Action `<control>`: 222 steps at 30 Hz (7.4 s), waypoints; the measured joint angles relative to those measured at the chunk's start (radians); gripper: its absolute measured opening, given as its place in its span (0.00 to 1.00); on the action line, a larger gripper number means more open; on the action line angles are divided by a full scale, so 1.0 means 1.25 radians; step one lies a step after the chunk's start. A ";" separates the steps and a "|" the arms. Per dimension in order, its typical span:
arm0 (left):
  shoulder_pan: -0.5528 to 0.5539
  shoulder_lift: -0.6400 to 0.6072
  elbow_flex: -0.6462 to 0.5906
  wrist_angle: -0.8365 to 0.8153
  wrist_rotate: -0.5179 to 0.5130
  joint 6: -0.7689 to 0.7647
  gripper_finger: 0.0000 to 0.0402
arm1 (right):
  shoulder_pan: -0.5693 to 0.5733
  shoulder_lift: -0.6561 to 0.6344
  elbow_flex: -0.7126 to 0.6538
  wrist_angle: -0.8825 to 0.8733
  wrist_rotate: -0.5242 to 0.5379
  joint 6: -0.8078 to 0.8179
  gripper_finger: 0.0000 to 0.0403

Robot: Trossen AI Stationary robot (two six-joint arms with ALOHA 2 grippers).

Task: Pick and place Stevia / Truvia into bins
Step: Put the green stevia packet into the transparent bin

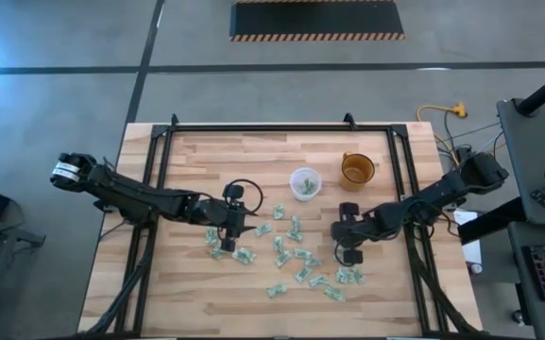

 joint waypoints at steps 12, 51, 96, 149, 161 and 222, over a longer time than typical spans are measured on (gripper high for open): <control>0.000 0.000 -0.001 0.000 0.000 0.000 0.35 | 0.000 0.000 0.033 -0.003 0.051 -0.065 0.02; 0.000 0.000 -0.001 0.024 0.000 0.009 0.35 | -0.282 -0.004 0.136 0.228 0.360 -0.478 0.02; 0.125 0.294 0.062 0.183 0.058 0.036 0.35 | -0.166 -0.106 0.128 0.149 0.277 -0.474 0.29; 0.293 0.460 0.095 0.252 0.291 -0.017 0.01 | 0.016 -0.252 0.128 0.101 0.272 -0.433 0.20; 0.285 0.350 0.091 0.222 0.227 -0.018 0.00 | 0.016 -0.251 0.126 -0.083 0.150 -0.189 0.20; 0.253 0.312 0.251 0.082 0.060 0.064 0.33 | 0.097 -0.239 -0.160 0.172 -0.105 0.120 0.21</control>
